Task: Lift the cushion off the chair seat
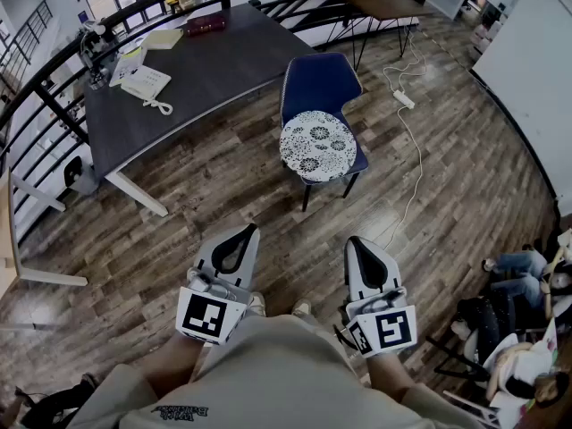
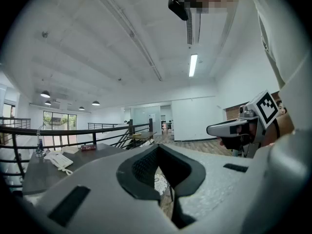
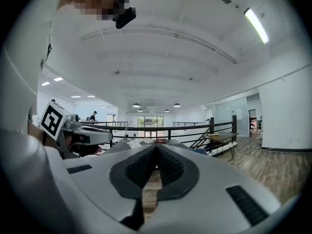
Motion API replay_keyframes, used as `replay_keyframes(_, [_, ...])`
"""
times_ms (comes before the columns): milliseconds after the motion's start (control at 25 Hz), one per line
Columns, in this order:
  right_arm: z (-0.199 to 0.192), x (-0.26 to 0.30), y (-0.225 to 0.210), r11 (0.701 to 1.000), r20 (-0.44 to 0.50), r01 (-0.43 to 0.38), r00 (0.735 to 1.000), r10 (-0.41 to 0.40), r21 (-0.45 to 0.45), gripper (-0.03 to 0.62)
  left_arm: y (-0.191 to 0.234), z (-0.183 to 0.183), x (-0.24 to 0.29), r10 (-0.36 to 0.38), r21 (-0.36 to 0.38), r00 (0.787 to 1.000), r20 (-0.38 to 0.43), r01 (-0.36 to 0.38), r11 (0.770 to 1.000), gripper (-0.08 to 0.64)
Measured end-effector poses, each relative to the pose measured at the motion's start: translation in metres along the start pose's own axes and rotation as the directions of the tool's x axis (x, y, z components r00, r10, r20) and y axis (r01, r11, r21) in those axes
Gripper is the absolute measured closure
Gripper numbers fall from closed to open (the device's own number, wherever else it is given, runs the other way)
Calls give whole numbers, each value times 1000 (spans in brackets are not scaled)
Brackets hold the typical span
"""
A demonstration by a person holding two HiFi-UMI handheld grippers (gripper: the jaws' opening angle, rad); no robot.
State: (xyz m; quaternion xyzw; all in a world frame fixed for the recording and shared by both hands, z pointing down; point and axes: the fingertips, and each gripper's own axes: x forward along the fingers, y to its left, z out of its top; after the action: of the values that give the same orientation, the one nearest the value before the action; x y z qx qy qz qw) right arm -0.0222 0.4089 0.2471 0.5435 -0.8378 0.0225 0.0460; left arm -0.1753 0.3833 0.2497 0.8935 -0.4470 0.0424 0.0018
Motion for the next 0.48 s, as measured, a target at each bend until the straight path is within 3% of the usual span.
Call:
replay_keyframes(280, [-2,3,-14,1000,-3,-2,1000,2,-3,589,-2,0,14,8,-2,1000,-2,-8,1000,557])
replay_keyframes(480, [-13,1,-23,999,-14,8,1000,-8,48,589,-6,-10,20,13,-10,999,-39,-14,1000,557])
